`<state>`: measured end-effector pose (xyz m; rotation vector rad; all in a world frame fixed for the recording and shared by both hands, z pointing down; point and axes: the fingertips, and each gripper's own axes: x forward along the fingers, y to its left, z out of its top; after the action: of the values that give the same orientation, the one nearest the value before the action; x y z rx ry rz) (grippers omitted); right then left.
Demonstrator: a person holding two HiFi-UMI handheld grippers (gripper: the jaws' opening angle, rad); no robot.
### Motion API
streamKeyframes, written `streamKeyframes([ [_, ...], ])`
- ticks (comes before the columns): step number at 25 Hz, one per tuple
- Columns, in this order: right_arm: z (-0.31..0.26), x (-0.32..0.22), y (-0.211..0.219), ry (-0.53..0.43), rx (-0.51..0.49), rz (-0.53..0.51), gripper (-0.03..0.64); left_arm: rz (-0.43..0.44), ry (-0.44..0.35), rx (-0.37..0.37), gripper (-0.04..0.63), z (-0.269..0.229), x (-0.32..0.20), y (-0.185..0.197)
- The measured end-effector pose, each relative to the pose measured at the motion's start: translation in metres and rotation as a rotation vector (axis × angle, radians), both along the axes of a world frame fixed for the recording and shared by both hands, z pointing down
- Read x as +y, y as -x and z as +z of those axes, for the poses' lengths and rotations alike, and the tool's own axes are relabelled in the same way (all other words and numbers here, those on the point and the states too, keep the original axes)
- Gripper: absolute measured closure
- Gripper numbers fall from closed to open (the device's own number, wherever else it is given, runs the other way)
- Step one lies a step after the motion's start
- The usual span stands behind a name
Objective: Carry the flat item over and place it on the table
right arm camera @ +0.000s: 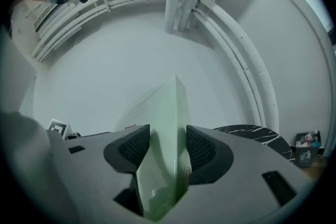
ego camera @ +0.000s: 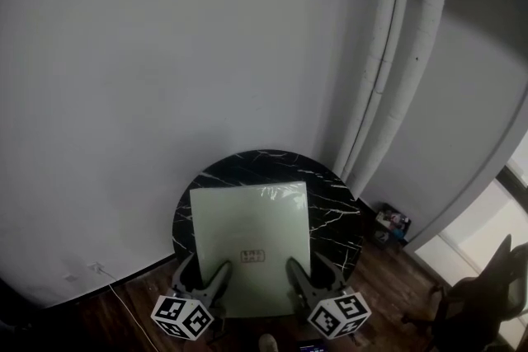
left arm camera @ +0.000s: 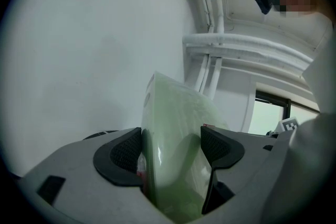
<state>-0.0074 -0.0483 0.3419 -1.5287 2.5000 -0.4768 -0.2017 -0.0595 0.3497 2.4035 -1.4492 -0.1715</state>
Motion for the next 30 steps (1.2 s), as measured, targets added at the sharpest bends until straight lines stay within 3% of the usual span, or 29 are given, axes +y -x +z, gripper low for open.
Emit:
streamKeyframes([
  [15,-0.008,-0.033,-0.01,-0.037,0.004,0.007,0.403,0.0,-0.036,-0.002,0.233,-0.008,-0.035,-0.009],
  [30,0.011,-0.067,-0.022,-0.009,-0.004,0.019,0.403,0.005,-0.004,-0.005,0.236,0.008,-0.069,-0.021],
])
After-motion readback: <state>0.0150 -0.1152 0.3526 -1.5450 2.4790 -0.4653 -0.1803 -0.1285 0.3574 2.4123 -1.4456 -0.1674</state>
